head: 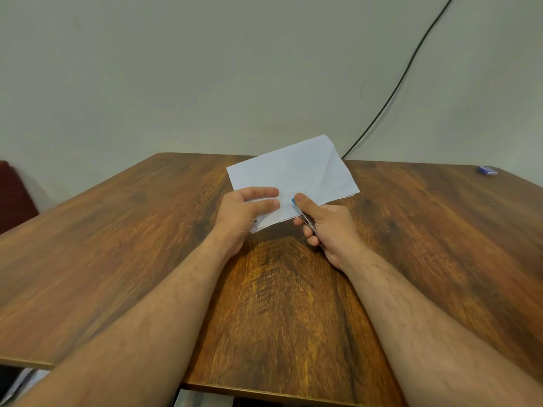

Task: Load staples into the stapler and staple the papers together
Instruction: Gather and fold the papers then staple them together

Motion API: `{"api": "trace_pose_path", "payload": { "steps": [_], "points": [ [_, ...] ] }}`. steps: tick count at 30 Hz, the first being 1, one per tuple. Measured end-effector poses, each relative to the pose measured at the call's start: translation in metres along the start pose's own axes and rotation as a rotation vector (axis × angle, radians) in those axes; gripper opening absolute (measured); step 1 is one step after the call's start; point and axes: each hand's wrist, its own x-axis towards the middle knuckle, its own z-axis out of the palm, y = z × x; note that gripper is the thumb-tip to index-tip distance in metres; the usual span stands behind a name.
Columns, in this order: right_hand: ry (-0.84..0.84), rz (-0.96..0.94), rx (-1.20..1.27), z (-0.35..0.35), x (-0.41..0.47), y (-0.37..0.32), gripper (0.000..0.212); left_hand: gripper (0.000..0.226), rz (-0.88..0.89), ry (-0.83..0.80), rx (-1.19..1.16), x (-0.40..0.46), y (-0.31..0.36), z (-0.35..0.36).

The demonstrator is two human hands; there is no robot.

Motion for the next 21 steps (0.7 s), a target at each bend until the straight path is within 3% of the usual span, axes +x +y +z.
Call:
{"api": "trace_pose_path", "payload": {
  "steps": [21],
  "points": [
    [-0.005,-0.030,0.015,-0.0005,0.0014,0.0024,0.041,0.019,0.003,0.004,0.006,-0.0002,-0.0002,0.0004]
  ]
}}
